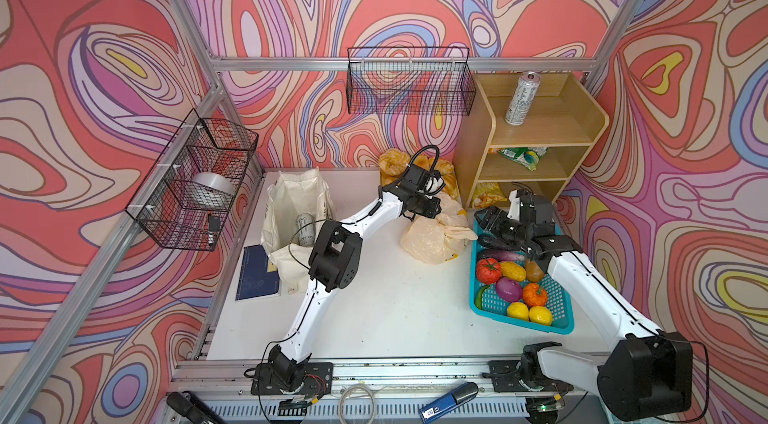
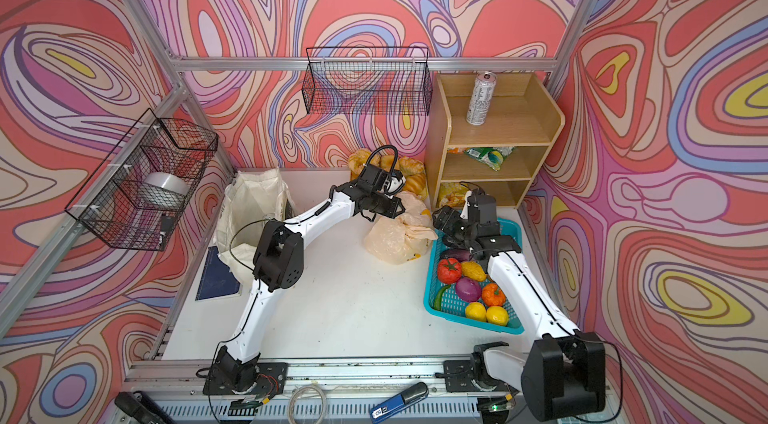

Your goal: Place the mixed food into the grocery bags and tie them

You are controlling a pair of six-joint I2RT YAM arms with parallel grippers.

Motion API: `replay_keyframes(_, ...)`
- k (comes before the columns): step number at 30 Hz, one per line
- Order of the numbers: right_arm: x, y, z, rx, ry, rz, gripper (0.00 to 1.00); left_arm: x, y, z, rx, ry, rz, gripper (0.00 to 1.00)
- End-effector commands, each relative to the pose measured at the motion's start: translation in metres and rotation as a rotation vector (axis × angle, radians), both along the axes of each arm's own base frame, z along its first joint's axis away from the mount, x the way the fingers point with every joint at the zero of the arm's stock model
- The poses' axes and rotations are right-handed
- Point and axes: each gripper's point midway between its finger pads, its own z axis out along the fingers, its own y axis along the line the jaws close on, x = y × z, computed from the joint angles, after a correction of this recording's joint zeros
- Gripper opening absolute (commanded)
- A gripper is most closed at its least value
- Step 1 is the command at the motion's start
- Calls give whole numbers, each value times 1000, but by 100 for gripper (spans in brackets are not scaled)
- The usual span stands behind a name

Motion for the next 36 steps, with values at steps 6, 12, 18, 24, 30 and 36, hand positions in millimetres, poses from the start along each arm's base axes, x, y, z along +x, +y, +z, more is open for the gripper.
replay_keyframes(6, -5, 2, 33, 7, -81, 15, 81, -26, 12, 110, -102, -128, -33, 0)
replay_keyframes(12, -5, 15, 65, 67, -142, 68, 81, -47, 70, 240, -106, -372, 53, 0)
replay_keyframes(18, 0, 41, 77, 130, -162, 145, 81, -63, 154, 326, -103, -516, 222, 0)
replay_keyframes(24, 15, 135, 87, 127, -168, 343, 81, -75, 248, 377, 42, -672, 456, 0)
replay_keyframes(30, 18, 274, 85, 151, -158, 613, 81, -82, 335, 401, 110, -742, 707, 0)
replay_keyframes(36, 18, 370, 74, 191, -144, 780, 81, -86, 374, 420, 106, -790, 822, 0)
